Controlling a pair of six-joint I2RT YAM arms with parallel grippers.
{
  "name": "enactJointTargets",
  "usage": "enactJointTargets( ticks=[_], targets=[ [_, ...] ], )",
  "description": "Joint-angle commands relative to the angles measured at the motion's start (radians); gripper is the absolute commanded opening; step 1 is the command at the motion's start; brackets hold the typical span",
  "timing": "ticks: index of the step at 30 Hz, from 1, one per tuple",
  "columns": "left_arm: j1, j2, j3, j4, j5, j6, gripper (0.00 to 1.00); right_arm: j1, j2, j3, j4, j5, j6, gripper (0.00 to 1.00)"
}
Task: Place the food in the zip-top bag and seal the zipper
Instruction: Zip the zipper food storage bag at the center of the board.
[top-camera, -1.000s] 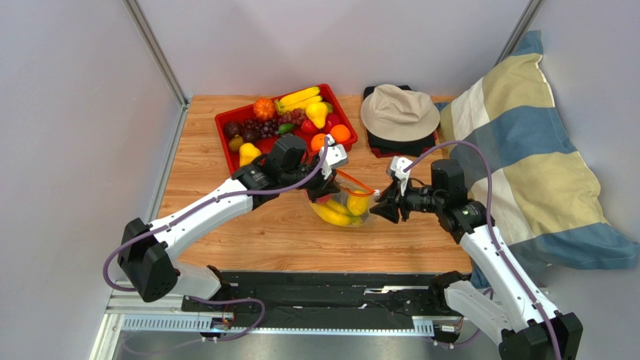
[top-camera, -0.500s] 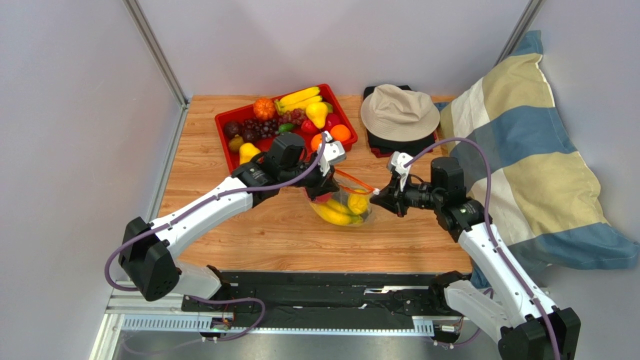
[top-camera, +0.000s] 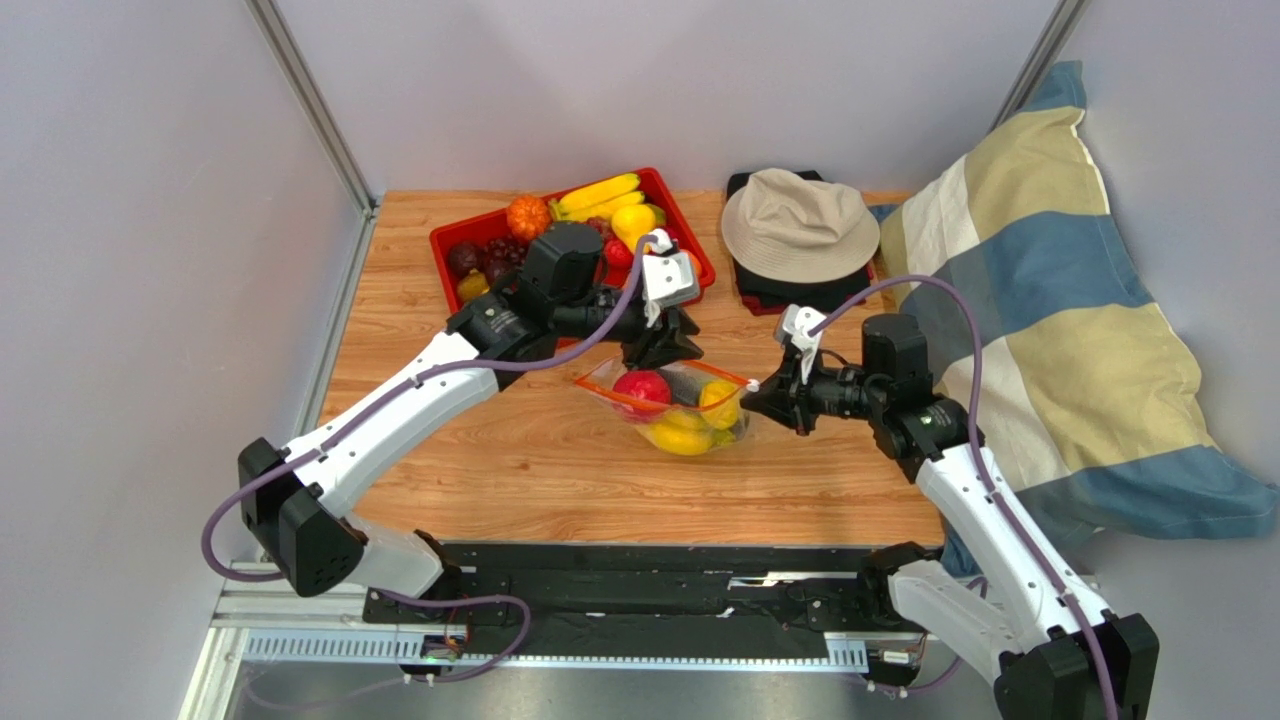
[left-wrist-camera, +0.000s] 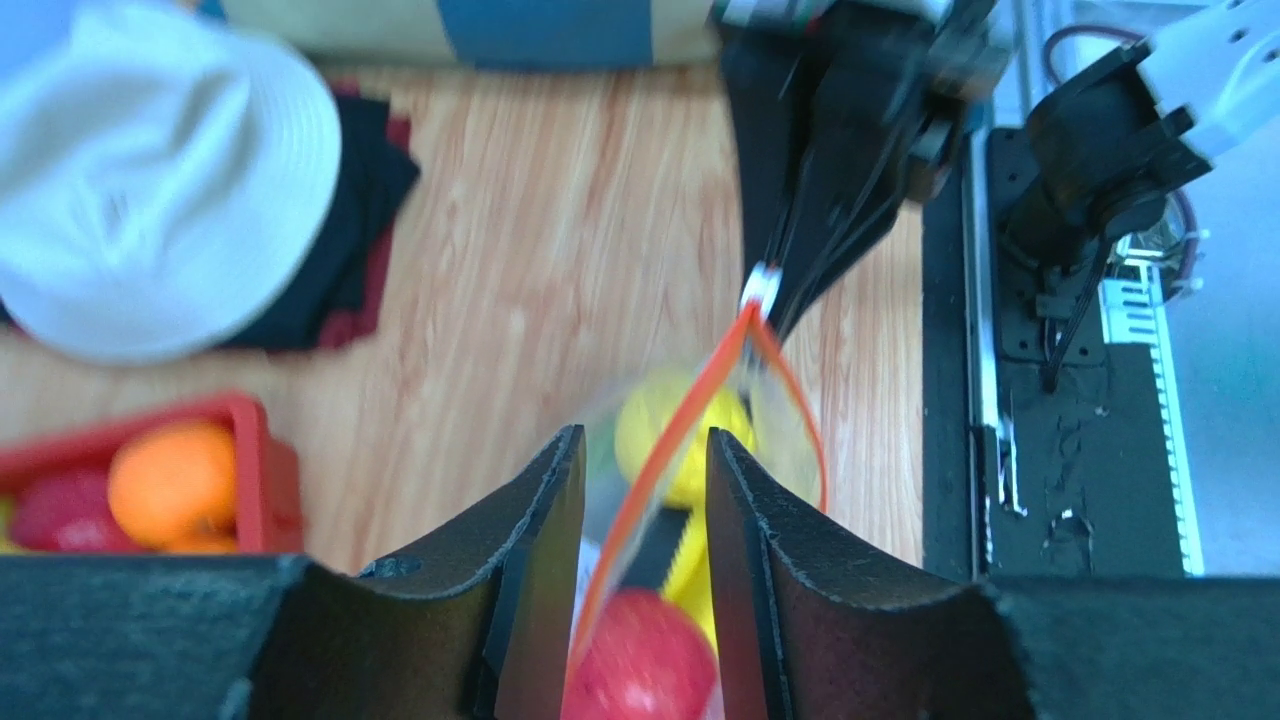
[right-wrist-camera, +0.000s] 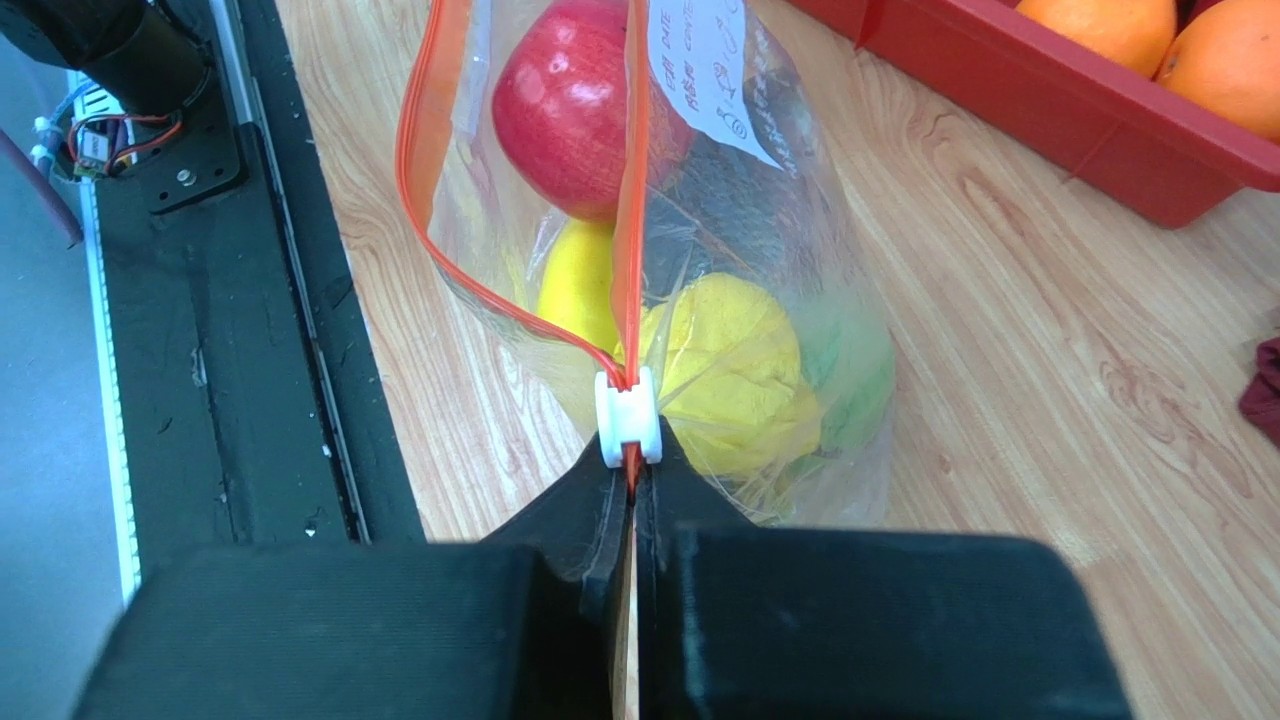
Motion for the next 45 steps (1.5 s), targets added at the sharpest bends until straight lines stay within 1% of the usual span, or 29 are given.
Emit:
enactJointTargets(
  ticks=[1,2,4,5,6,10,14,18,22,24,28,33,37,41,43,44,45],
  targets=[
    [-0.044,0.078,0.125,-0.057,0.088,0.156,0.44,-0.005,0.013,0.049,0.003,-0.045,-0.042,0.0],
    [-0.053,0.111,0.145,-0.06,0.102,0.173,0.48,-0.003,0.015,0.055,0.0,-0.045,-0.04,0.0],
    [-0.079,0.134,0.159,-0.077,0.11,0.233,0.51,-0.003,0.021,0.061,-0.004,-0.042,-0.034,0.0],
    [-0.09,0.15,0.166,-0.082,0.11,0.253,0.55,-0.005,0.024,0.069,-0.009,-0.042,-0.033,0.0],
    [-0.106,0.154,0.166,-0.089,0.11,0.289,0.56,-0.003,0.025,0.073,-0.01,-0.042,-0.031,0.0],
    [-0.139,0.176,0.166,-0.096,0.108,0.331,0.6,-0.003,0.027,0.085,-0.02,-0.036,-0.027,0.0],
    [-0.156,0.205,0.174,-0.062,0.073,0.318,0.57,-0.003,0.025,0.089,-0.024,-0.042,-0.028,0.0],
    [-0.16,0.234,0.191,-0.053,0.076,0.307,0.53,-0.003,0.022,0.087,-0.027,-0.045,-0.036,0.0],
    [-0.162,0.256,0.197,-0.051,0.093,0.307,0.47,-0.003,0.021,0.09,-0.029,-0.043,-0.036,0.0],
    [-0.162,0.263,0.199,-0.051,0.096,0.305,0.46,-0.003,0.019,0.089,-0.026,-0.045,-0.036,0.0],
    [-0.163,0.277,0.203,-0.044,0.065,0.322,0.42,-0.003,0.019,0.089,-0.029,-0.043,-0.046,0.0],
    [-0.163,0.276,0.208,-0.033,0.09,0.324,0.41,-0.003,0.031,0.093,-0.027,-0.048,-0.046,0.0],
    [-0.163,0.28,0.212,-0.028,0.104,0.314,0.34,-0.005,0.039,0.098,-0.029,-0.048,-0.048,0.0],
    [-0.162,0.279,0.203,-0.036,0.094,0.324,0.19,-0.003,0.041,0.101,-0.029,-0.048,-0.048,0.0],
    [-0.16,0.274,0.2,-0.04,0.085,0.337,0.13,-0.005,0.036,0.101,-0.032,-0.042,-0.046,0.0],
    [-0.159,0.268,0.193,-0.04,0.078,0.337,0.06,-0.003,0.036,0.101,-0.032,-0.039,-0.045,0.0],
    [-0.154,0.263,0.189,-0.045,0.074,0.336,0.03,-0.003,0.035,0.101,-0.032,-0.036,-0.04,0.0]
  ],
)
